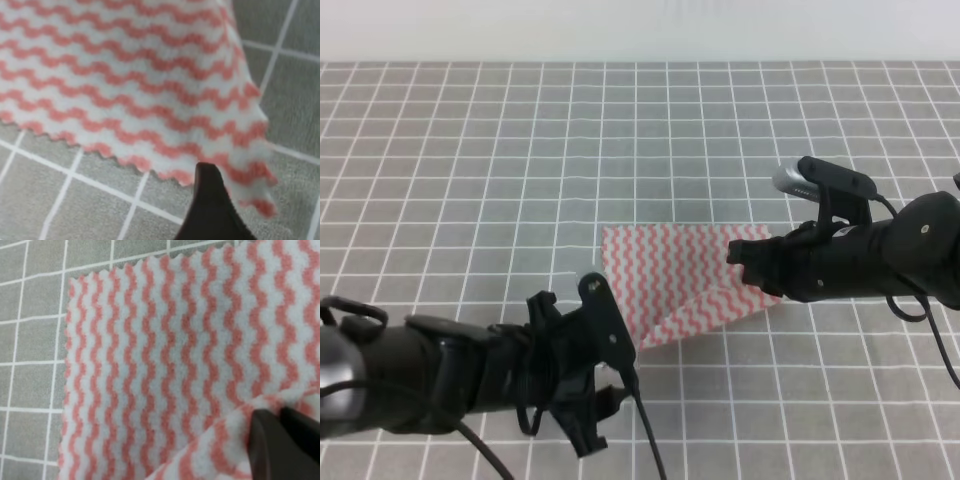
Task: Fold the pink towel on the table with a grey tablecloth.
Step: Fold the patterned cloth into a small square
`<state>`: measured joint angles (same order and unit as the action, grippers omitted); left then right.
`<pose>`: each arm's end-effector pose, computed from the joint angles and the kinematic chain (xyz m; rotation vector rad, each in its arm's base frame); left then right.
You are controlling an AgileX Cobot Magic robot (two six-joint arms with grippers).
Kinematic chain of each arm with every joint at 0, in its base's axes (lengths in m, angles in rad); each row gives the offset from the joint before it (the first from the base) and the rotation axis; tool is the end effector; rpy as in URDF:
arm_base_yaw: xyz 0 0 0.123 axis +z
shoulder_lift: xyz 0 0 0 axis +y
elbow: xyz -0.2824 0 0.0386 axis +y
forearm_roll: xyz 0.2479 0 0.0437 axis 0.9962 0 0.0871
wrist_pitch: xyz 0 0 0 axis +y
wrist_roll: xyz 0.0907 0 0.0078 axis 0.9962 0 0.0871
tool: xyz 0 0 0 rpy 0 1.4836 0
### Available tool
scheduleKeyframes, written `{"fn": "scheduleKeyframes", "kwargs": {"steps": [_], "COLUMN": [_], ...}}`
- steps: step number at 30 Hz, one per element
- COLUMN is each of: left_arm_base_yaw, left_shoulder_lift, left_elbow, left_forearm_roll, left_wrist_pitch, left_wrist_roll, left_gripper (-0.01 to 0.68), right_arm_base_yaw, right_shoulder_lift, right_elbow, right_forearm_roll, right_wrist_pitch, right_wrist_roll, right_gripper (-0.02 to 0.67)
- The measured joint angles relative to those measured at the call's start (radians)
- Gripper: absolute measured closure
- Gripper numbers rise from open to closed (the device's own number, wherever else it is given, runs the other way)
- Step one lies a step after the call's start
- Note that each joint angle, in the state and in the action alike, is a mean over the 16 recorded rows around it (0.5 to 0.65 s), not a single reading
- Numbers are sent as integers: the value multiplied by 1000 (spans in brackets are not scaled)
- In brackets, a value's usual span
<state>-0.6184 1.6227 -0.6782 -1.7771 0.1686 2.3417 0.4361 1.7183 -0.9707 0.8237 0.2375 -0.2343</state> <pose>0.2316 -0.1833 0.1620 1.3938 1.9420 -0.2240 0.3124 0.1630 0.1943 0.0883 2.4879 0.6618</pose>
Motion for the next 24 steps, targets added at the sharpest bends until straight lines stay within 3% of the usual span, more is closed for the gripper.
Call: {"fn": "scheduleKeyframes", "kwargs": {"steps": [24], "left_arm_base_yaw": [2], "left_shoulder_lift": [81], "left_elbow": [-52], "left_forearm_roll": [2], "left_wrist_pitch": [-75], "left_wrist_roll": [68], "left_gripper": [647], "right_arm_base_yaw": [0], "right_shoulder_lift": [1], "right_elbow": [0], "right_forearm_roll": [0], "right_wrist_pitch": [10], "right_wrist_roll": [-14], "right_gripper": [650]}}
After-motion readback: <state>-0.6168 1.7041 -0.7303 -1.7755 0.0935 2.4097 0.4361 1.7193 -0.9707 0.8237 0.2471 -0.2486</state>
